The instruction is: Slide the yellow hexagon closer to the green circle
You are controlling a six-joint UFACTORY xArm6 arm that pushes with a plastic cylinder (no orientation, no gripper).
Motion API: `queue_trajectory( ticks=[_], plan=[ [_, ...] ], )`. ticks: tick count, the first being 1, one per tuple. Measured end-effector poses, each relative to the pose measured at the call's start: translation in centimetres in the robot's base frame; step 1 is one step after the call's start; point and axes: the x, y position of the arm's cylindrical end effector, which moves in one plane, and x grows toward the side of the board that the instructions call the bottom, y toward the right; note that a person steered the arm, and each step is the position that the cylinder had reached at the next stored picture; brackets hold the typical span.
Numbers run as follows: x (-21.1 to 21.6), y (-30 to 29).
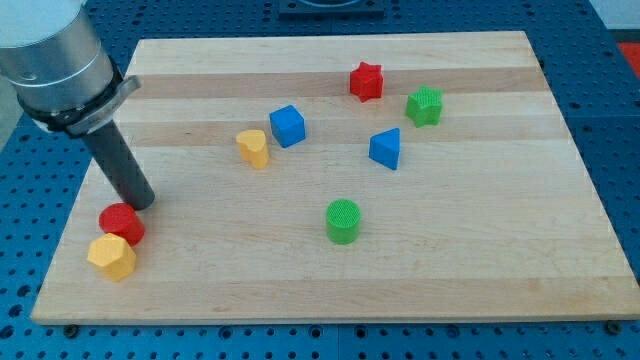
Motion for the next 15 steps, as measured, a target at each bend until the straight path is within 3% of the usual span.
queue_trajectory(
  ticks=[2, 3, 5, 6, 8, 10, 13, 15],
  plan=[
    [-5.6, 0.0],
    [-5.5, -0.8],
    [-0.8, -6.3],
    [2.5, -6.3],
    [7.9, -2.9],
    [10.4, -0.2],
    [8.9, 8.6],
    [7.0, 11.2]
  ],
)
